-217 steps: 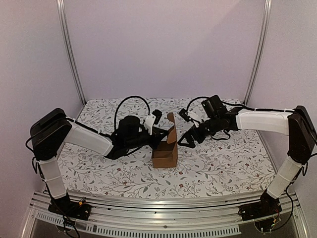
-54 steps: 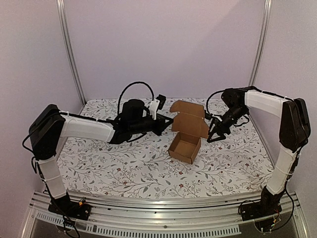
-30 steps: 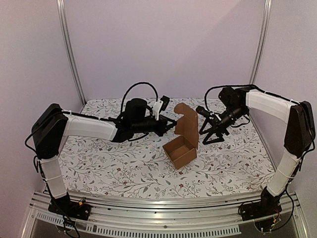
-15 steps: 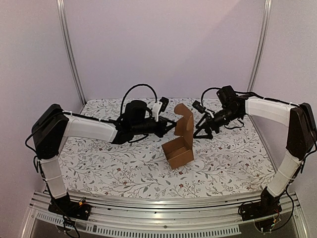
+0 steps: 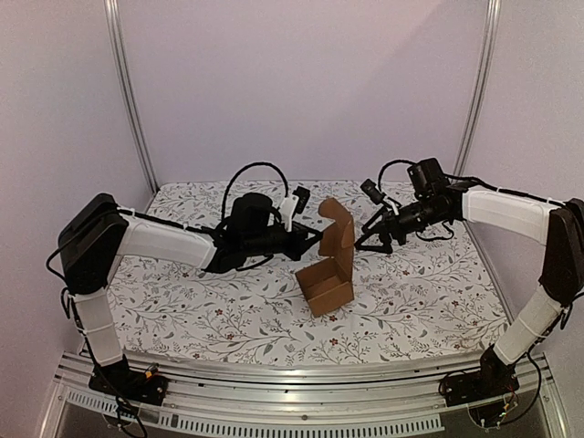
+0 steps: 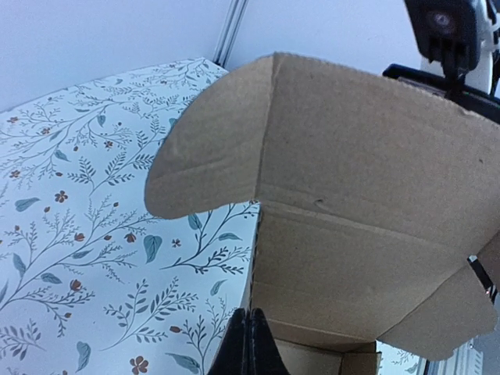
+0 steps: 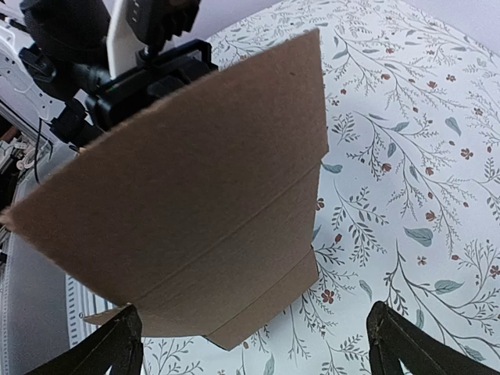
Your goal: Fold the paper box
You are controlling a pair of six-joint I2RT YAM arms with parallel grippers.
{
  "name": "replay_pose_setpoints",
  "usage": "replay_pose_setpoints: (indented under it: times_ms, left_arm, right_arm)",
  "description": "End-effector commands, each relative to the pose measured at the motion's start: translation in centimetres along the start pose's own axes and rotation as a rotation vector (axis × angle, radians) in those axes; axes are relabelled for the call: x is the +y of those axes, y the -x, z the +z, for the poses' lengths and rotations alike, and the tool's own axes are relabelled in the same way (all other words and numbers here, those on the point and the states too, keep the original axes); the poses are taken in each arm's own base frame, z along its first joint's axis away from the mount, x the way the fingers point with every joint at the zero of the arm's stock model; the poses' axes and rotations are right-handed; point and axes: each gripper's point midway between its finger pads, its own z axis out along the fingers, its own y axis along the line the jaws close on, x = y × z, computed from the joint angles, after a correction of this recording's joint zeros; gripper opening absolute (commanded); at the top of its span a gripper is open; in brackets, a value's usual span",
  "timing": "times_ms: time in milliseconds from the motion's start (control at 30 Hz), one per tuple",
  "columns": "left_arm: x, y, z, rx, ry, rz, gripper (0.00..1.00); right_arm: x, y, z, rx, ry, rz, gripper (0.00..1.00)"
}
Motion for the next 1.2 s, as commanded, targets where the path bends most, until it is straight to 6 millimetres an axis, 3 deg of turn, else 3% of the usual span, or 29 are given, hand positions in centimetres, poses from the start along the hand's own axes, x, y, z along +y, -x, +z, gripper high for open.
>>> replay_pose_setpoints:
  times_ms: [0,67,167,267,433,700,767,867,1033,1167]
  left_arm:
    - [-0.2,2.0,-1.2,-0.066,0.0,0.004,0.0]
    - [-0.1,2.3,-1.3,-0.08,-0.02,-0.021,0.0]
    - [0.2,2.5,-1.2,-0.084,-0.026,-0.043,0.0]
    - [0.3,2.7,-1.4,-0.087,-0.021,-0.058,0.0]
    - [0.9,3.1,-1.7,-0.1,-0.011,-0.104,0.0]
    - [1.3,2.8,-1.5,-0.089,-0.014,-0.126,0.0]
    - [1.0,2.9,-1.5,-0.088,-0.03,-0.13,0.0]
    - [1.0,2.9,-1.5,-0.087,-0.035,-0.138,0.0]
    - [0.8,2.7,-1.3,-0.084,-0.052,-0.15,0.0]
    - [0.7,2.5,-1.3,-0.083,-0.06,-0.158,0.0]
  right_arm:
    - [2.5,4.1,-3.2,-0.209,0.189,0.056,0.99]
    - [4.0,2.5,-2.0,-0.088,0.26,0.108,0.99]
    - [3.8,0.4,0.1,-0.013,0.249,-0.026,0.97]
    - [4.0,0.2,0.3,-0.017,0.218,-0.084,0.91]
    - [4.2,-0.1,0.0,-0.01,0.184,-0.171,0.89]
    - [7.6,-0.5,-1.4,-0.016,0.331,-0.224,0.99]
    - [7.3,-0.6,-1.4,-0.005,0.315,-0.262,0.99]
    - [6.3,-0.3,-0.9,-0.002,0.268,-0.257,0.92]
    - [6.2,0.6,-0.8,-0.03,0.277,-0.226,0.8]
    - [6.6,0.4,-0.9,-0.024,0.302,-0.199,0.82]
